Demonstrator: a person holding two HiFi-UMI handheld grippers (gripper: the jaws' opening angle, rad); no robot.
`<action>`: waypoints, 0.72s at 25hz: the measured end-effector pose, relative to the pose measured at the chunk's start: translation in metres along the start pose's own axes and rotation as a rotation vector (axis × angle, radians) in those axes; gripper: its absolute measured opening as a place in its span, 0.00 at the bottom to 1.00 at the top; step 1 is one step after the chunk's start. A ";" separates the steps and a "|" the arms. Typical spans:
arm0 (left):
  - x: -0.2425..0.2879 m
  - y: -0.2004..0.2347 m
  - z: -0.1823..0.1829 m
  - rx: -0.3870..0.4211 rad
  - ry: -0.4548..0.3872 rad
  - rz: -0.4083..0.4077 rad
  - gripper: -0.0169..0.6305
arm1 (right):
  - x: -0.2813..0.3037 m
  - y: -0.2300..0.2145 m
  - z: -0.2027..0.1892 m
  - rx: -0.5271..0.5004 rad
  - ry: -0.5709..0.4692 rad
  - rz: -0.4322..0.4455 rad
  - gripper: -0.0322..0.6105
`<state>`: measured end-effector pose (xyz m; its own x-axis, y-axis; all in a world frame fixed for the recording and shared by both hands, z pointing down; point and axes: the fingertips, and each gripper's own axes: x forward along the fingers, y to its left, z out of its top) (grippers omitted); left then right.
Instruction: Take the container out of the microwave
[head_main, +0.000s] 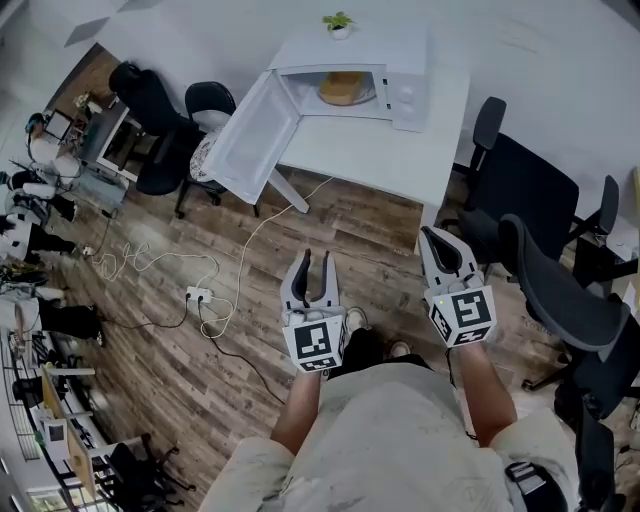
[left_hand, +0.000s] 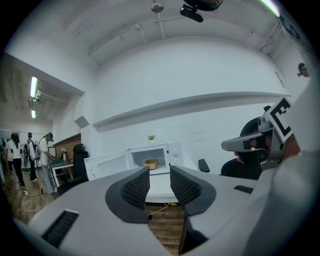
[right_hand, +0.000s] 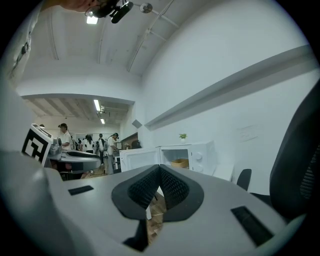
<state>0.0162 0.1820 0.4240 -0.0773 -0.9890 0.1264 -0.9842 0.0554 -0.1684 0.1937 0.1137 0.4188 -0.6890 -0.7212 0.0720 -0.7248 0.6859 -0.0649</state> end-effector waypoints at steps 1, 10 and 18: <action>0.002 0.002 0.001 -0.002 -0.004 0.000 0.23 | 0.003 0.001 0.001 -0.004 0.000 0.000 0.07; 0.024 0.026 -0.002 -0.023 -0.010 0.002 0.23 | 0.032 0.006 0.006 -0.031 0.010 -0.005 0.07; 0.055 0.057 -0.011 -0.042 -0.014 -0.019 0.23 | 0.070 0.013 0.006 -0.057 0.032 -0.036 0.07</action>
<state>-0.0456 0.1325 0.4324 -0.0565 -0.9917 0.1159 -0.9913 0.0419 -0.1247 0.1364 0.0716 0.4167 -0.6618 -0.7424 0.1047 -0.7468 0.6650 -0.0047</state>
